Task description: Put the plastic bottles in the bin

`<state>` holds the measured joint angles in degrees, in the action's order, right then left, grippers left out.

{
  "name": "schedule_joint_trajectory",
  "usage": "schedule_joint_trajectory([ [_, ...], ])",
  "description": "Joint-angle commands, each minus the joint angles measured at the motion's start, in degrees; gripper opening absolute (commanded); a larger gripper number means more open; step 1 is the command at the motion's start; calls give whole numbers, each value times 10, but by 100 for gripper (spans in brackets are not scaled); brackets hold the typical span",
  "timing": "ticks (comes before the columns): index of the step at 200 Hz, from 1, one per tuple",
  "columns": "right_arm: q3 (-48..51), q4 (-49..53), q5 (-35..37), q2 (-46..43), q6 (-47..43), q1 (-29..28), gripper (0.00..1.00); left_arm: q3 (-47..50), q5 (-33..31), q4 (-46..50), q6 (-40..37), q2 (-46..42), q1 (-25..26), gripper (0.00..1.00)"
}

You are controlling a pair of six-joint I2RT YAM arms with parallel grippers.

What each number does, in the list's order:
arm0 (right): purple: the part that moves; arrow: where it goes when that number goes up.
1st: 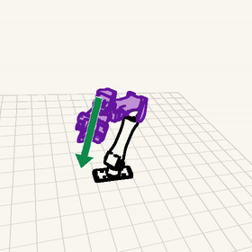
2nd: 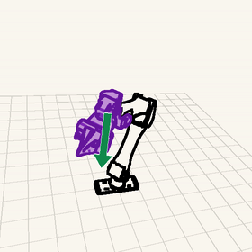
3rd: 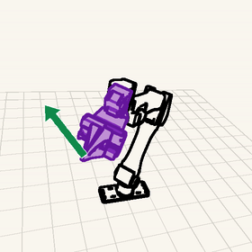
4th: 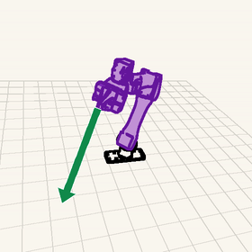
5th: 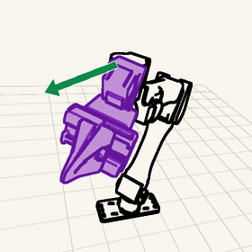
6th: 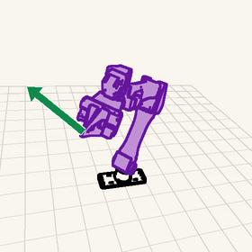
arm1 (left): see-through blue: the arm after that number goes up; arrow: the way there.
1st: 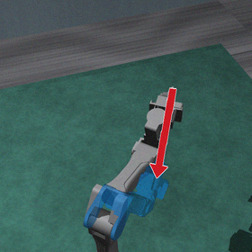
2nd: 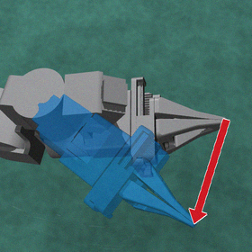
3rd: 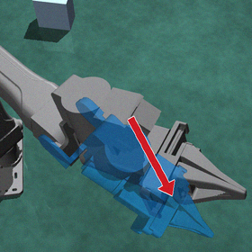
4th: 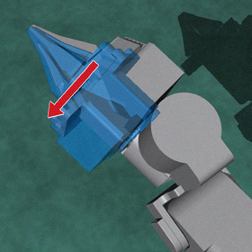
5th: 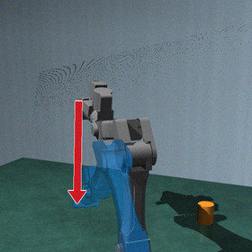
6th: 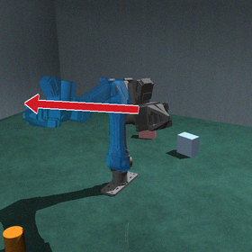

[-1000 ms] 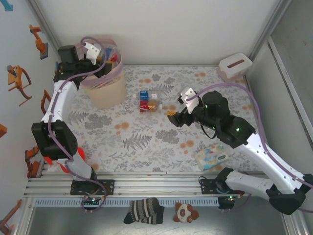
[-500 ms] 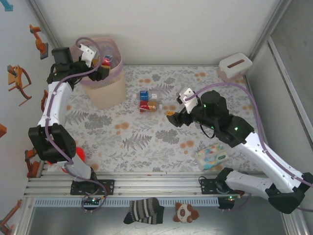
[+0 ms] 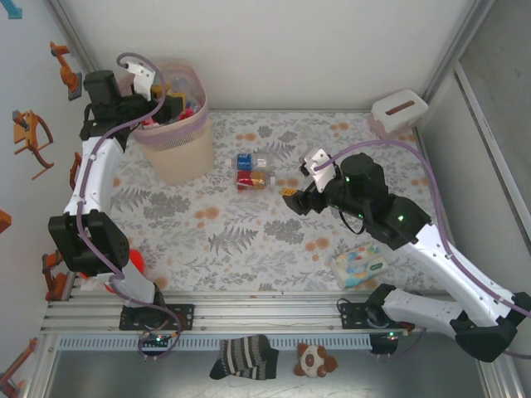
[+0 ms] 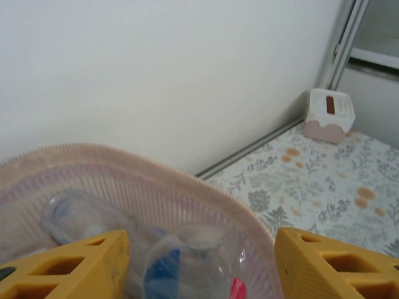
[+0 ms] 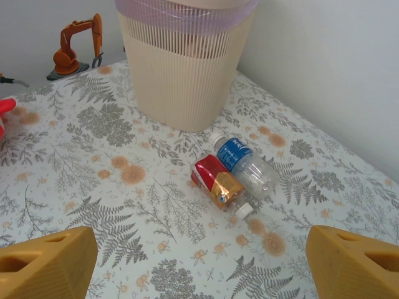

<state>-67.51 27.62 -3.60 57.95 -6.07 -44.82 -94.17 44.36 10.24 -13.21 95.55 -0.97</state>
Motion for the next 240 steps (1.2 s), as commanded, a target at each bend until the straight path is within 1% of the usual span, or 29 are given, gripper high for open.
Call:
schedule_joint_trajectory([
  [1, -8, -15, -2, -9, 4, -1, 86, -29, 0, -50, 38, 7, 9, 62],
  [31, -9, -15, -2, -8, 4, -2, 86, -60, 0, -46, 39, 32, 32, 57],
  [49, -10, -15, -2, -8, 5, -1, 86, -82, -2, -16, 23, 50, 47, 53],
  [64, -8, -15, -2, -9, 7, -1, 86, -102, -15, 27, 0, 68, 55, 46],
  [87, -6, -13, -1, -12, 8, -1, 86, -123, -40, 87, -17, 88, 58, 33],
  [106, -3, -13, 1, -14, 8, -1, 86, -126, -58, 126, -35, 96, 58, 28],
  [138, -2, -17, 0, -10, 8, -1, 86, -117, -81, 194, -68, 100, 58, 25],
  [179, -6, -20, -5, -1, 7, -2, 86, -89, -109, 232, -91, 94, 56, 22],
  [199, -7, -20, -5, 2, 6, -2, 86, -84, -120, 237, -89, 87, 54, 21],
  [240, -10, -21, -5, 2, 8, -2, 86, -81, -116, 227, -73, 49, 48, 20],
])
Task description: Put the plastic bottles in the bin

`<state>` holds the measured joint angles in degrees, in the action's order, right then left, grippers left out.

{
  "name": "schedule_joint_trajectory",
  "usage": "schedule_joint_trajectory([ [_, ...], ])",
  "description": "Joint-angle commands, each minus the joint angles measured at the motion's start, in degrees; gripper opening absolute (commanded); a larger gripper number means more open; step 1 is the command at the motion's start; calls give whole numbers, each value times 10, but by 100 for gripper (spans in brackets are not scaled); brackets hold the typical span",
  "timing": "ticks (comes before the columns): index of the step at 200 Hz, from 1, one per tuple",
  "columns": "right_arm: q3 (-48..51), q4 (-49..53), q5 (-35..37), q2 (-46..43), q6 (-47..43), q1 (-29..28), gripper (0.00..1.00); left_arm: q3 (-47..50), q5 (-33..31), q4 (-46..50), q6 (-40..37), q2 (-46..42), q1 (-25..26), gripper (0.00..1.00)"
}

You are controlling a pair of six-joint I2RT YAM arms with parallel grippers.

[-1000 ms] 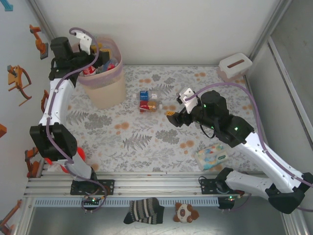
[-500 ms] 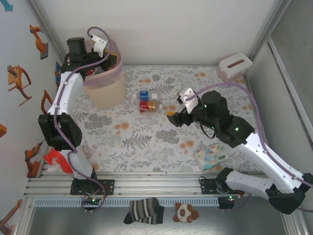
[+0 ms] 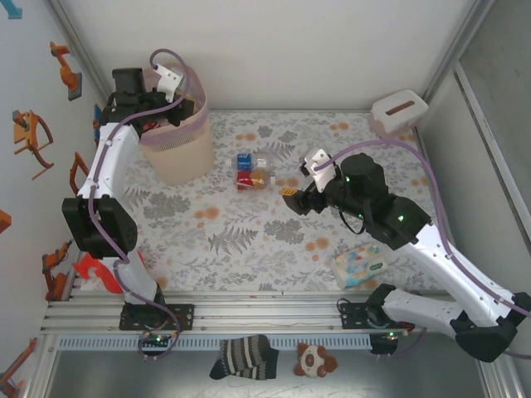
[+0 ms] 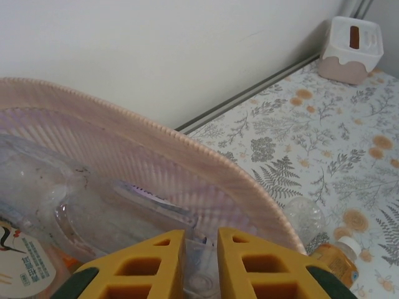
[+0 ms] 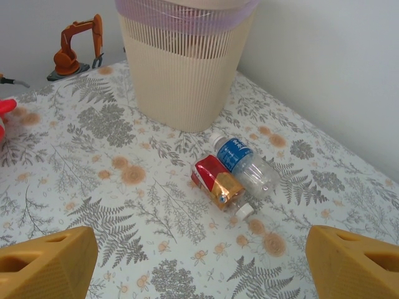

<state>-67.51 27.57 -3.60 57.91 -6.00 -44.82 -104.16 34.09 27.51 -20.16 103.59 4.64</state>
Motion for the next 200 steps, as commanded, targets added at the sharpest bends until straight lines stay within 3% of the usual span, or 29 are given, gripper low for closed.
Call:
schedule_joint_trajectory([
  [1, -10, -21, -6, 2, 7, -2, 86, 19, -12, 54, -3, -33, -8, 20],
  [52, -10, -22, -9, 2, 11, -1, 86, 29, 14, -12, 46, -103, -20, 22],
  [92, -9, -21, -9, -2, 11, -2, 86, 71, -9, -65, 81, -160, -38, 23],
  [146, -5, -24, -11, -2, 11, -2, 86, 110, -81, -26, 74, -192, -65, 22],
  [200, -2, -28, -14, 0, 11, -2, 86, 151, -58, -12, 107, -166, -88, 20],
])
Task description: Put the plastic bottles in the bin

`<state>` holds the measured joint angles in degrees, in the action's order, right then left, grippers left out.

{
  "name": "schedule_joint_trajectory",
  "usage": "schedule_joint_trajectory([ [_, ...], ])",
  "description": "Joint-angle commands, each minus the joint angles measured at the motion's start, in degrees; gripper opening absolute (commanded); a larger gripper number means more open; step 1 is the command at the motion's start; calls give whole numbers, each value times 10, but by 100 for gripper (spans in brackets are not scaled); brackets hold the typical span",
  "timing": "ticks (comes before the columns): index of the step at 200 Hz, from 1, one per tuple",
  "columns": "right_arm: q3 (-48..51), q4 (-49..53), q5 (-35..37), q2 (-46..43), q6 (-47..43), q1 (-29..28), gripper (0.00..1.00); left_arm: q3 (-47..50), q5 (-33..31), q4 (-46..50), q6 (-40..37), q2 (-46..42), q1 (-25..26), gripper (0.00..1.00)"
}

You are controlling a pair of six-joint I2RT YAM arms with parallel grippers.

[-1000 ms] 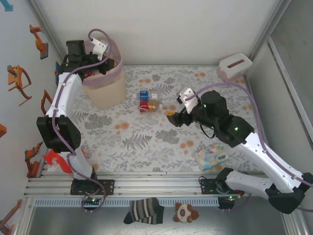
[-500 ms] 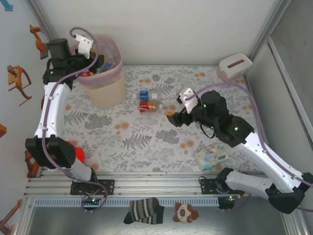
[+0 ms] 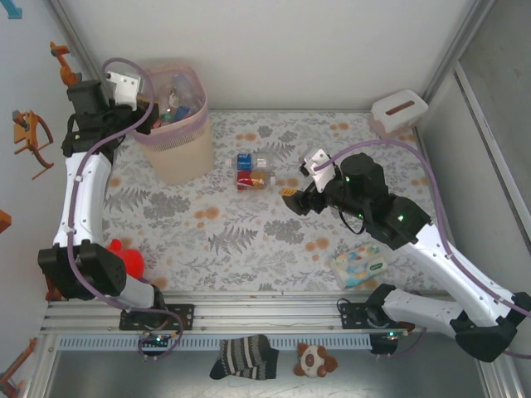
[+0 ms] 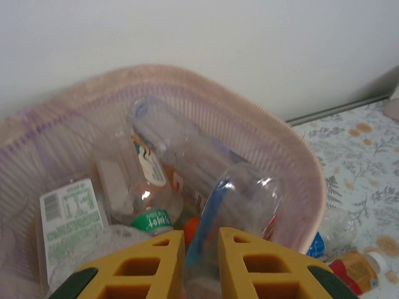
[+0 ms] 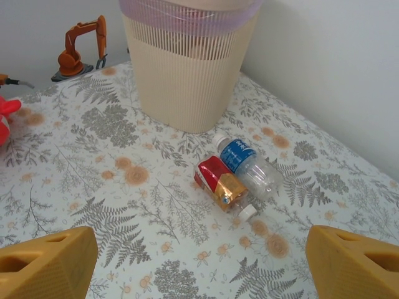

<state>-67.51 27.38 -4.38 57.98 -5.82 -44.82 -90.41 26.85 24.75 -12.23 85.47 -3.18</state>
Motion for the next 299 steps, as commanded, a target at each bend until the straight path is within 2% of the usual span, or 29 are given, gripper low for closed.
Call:
schedule_joint_trajectory([
  [1, -2, -25, -6, 0, 9, -2, 86, 14, 16, 15, 29, 17, -10, 20],
  [56, 5, -30, 1, -5, 5, -2, 86, 48, 56, 20, 54, 12, -12, 19],
  [95, -6, -26, -4, 11, 4, -2, 86, 23, 80, 18, 70, 1, -12, 20],
  [149, -4, -29, 1, 9, 11, -1, 86, 11, 126, -46, 107, -24, 5, 24],
  [235, -5, -23, 19, -1, 18, -1, 86, -25, 115, -40, 41, 20, 132, 29],
  [299, 2, -12, 32, -17, 20, -2, 86, -94, 33, 35, -40, 111, 246, 34],
])
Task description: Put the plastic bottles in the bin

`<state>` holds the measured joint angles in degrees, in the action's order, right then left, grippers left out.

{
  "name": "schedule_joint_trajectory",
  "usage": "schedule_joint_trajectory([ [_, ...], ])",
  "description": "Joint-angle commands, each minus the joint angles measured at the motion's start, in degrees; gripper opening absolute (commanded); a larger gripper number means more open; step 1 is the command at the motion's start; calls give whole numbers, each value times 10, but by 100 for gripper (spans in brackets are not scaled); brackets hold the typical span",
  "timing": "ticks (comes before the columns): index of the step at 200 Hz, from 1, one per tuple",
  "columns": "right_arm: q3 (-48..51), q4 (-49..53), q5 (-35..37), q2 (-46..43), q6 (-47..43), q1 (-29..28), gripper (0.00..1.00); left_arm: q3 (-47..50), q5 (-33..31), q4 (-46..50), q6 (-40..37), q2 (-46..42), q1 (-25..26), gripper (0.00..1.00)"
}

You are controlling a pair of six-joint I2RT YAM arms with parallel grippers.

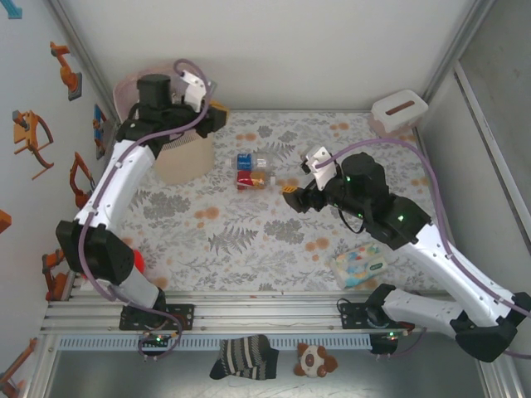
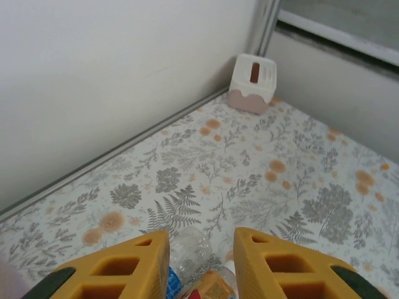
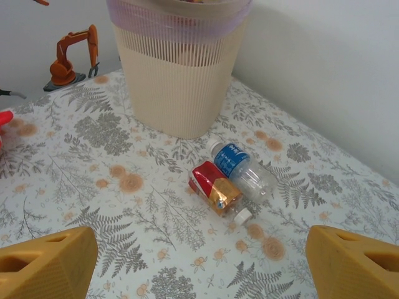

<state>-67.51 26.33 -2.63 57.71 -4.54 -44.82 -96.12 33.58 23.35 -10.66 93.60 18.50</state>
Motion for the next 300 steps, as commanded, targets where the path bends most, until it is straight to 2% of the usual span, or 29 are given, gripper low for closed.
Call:
schedule_joint_trajectory([
  [1, 3, -1, 15, -15, 7, -2, 86, -39, -35, 51, -58, 32, 31, 34],
  [22, 6, 2, 20, -21, 7, -2, 86, -75, -59, 103, -99, 75, 58, 36],
  [38, 9, 2, 23, -26, 6, -2, 86, -89, -53, 131, -138, 103, 73, 37],
  [60, 10, 3, 26, -28, 5, -2, 86, -83, -31, 162, -218, 128, 92, 48],
  [78, 9, 5, 26, -28, 3, -2, 86, -99, -47, 202, -264, 159, 101, 52],
  [101, 9, 5, 27, -28, 3, -1, 86, -117, -64, 239, -298, 197, 104, 53],
  [132, 7, 6, 28, -27, 3, -1, 86, -112, -106, 258, -345, 235, 115, 61],
  [167, 5, 9, 29, -26, 1, -2, 86, -123, -142, 284, -370, 276, 127, 71],
  [230, -2, 13, 26, -21, 0, -1, 86, -124, -219, 285, -389, 324, 147, 75],
  [300, 2, 15, 26, -24, 0, -2, 86, -105, -256, 234, -385, 340, 149, 83],
])
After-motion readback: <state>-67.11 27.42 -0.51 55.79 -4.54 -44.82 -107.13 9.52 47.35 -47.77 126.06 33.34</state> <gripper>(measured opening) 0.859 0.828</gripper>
